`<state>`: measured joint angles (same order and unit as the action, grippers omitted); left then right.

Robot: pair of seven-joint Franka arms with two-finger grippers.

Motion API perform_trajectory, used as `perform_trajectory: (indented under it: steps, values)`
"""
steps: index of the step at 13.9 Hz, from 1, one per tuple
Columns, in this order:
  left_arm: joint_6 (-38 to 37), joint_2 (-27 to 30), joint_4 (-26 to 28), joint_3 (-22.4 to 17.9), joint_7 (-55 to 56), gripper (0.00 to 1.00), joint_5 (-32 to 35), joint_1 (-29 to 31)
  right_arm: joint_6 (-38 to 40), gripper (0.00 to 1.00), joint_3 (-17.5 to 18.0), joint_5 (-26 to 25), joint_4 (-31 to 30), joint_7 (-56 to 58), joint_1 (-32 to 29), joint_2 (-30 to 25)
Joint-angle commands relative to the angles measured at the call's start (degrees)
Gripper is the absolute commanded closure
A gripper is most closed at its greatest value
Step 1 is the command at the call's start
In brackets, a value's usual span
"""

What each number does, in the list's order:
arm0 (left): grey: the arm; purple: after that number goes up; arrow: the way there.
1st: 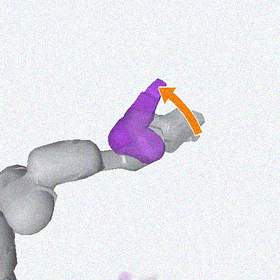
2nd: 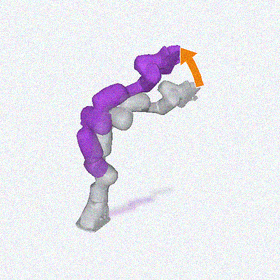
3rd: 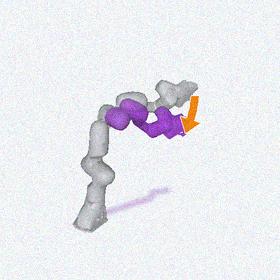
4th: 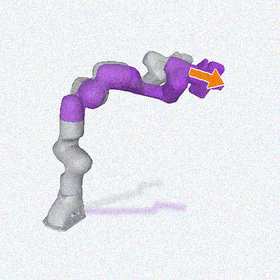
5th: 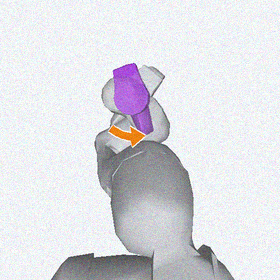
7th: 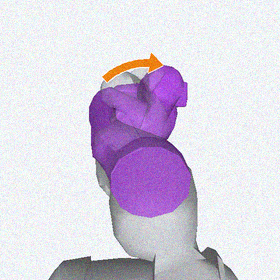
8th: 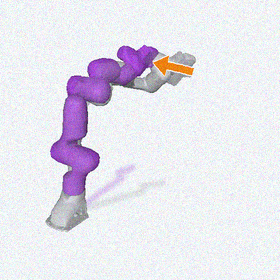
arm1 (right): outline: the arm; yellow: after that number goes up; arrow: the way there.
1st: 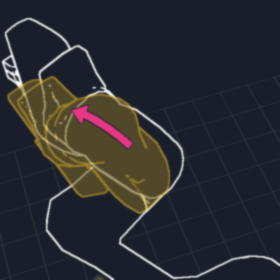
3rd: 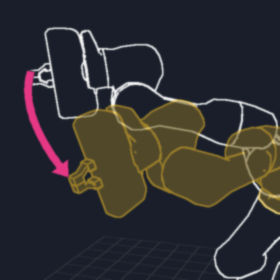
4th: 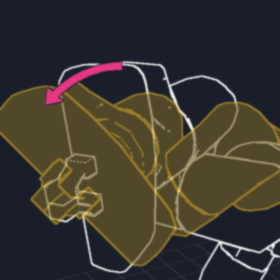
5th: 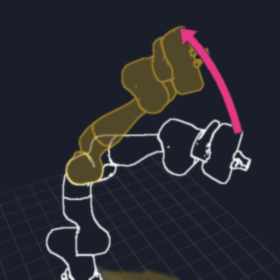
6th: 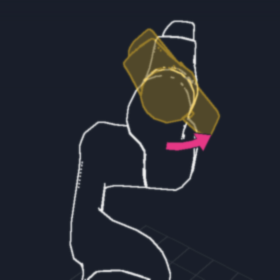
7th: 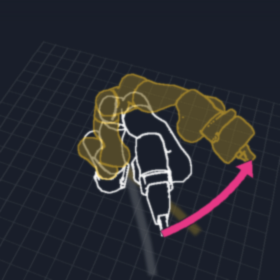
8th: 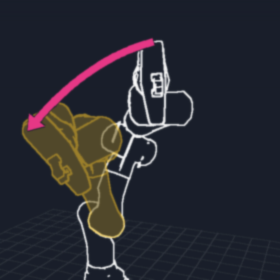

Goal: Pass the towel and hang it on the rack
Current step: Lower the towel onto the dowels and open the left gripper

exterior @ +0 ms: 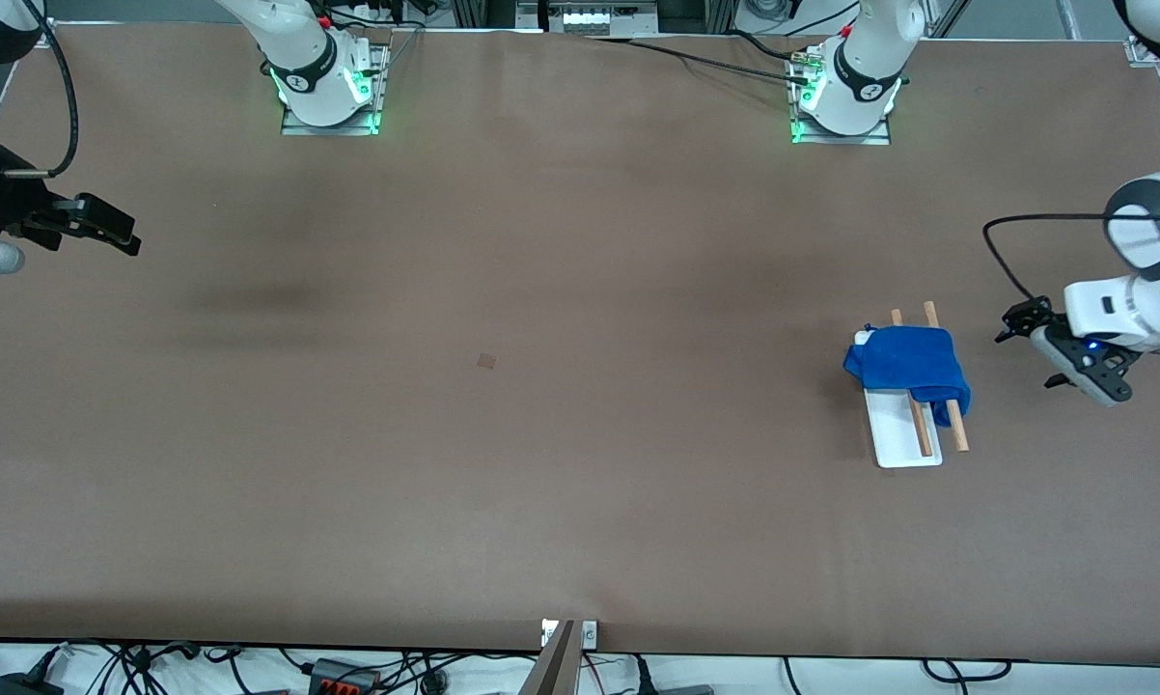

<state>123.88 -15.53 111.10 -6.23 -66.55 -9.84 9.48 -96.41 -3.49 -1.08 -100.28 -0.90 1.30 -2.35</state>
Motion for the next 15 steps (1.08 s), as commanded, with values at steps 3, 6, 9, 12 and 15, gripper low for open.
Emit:
perform_trajectory:
  steps: [3, 6, 9, 12, 15]
  values:
    - [-10.66, 8.92, 0.26, 0.25, 7.72, 0.00, -1.06, -0.51, 0.44, 0.00, 0.32, -0.94, -2.10, 0.37, -0.24, -2.66]
    - [-12.77, 12.36, -1.14, 0.25, 16.23, 0.00, 2.88, -3.14, -3.95, 0.00, 0.32, -1.03, -6.76, 0.46, -0.25, -4.59]
    - [-18.84, 16.57, -1.33, 0.17, 30.92, 0.00, 3.15, -4.90, -4.14, 0.00, 0.50, -0.94, -5.98, 0.46, -0.07, -4.07]
    - [-20.78, 20.17, -1.07, 0.25, 38.31, 0.00, 3.16, -5.78, -3.88, 0.00, 0.50, -0.85, -4.14, 0.46, -0.16, -3.11]
    - [-24.03, 22.73, -1.24, 0.17, 50.68, 0.00, 3.24, -7.28, -3.44, 0.00, 0.76, -0.85, -3.16, 0.64, 0.02, -2.22]
